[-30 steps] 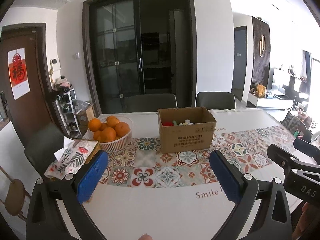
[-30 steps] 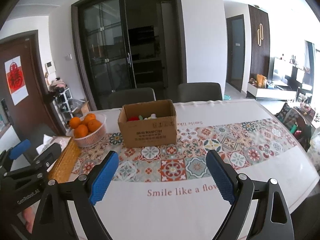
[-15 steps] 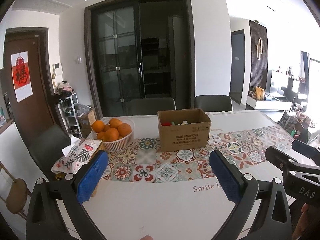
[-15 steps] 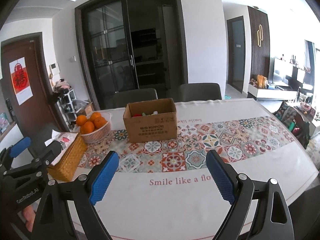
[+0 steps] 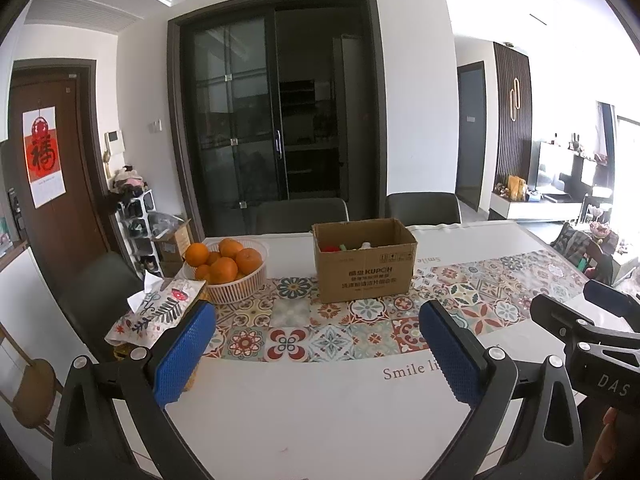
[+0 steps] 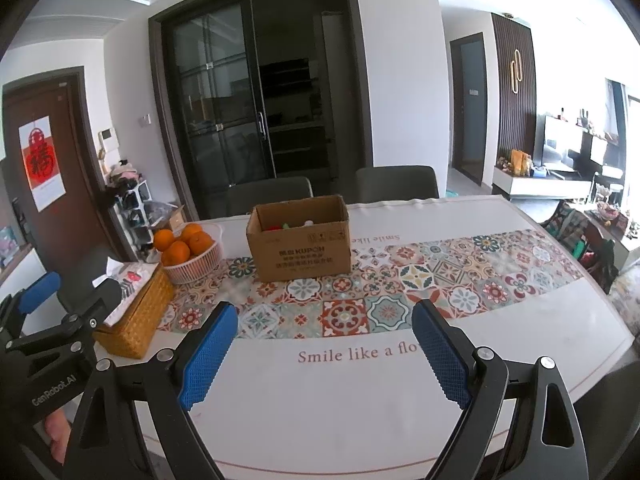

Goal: Organize soft objects

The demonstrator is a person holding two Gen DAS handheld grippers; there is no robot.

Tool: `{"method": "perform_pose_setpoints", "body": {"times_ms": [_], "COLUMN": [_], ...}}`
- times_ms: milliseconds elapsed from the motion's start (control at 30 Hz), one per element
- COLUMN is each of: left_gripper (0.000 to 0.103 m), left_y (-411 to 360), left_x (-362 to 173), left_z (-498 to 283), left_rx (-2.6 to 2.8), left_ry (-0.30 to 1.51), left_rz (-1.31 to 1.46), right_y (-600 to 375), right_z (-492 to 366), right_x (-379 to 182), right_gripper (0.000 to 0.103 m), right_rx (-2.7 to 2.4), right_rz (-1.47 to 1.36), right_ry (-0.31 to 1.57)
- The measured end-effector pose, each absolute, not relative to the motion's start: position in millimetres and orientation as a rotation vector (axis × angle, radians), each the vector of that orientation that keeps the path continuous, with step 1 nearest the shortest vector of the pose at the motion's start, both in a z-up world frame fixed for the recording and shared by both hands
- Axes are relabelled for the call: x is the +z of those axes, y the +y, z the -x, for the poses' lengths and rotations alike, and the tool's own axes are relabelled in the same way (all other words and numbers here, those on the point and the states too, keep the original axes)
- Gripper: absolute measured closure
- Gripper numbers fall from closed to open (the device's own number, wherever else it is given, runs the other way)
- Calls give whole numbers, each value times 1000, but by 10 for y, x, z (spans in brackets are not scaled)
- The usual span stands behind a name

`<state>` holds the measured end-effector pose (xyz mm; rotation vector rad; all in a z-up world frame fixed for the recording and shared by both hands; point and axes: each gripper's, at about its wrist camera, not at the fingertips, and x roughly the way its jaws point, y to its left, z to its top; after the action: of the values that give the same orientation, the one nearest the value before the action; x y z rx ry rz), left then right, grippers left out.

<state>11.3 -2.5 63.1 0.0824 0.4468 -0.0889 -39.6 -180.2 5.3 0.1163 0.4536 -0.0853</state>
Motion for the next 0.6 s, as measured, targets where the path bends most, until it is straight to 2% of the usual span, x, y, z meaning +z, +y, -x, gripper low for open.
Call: {"method": "perform_pose_setpoints", "body": {"times_ms": [600], "left_gripper": [0], "left_y": [-12], "left_x": [673], "left_z": [-87], "left_rx": [-93], "left_ry": [440], "left_rz": [-89], "right_y": [-1800], "right_z": [447], "right_x": [64], "right_gripper": [13], "right_rx": [-87], "right_rz": [-112], "right_ry": [445]}}
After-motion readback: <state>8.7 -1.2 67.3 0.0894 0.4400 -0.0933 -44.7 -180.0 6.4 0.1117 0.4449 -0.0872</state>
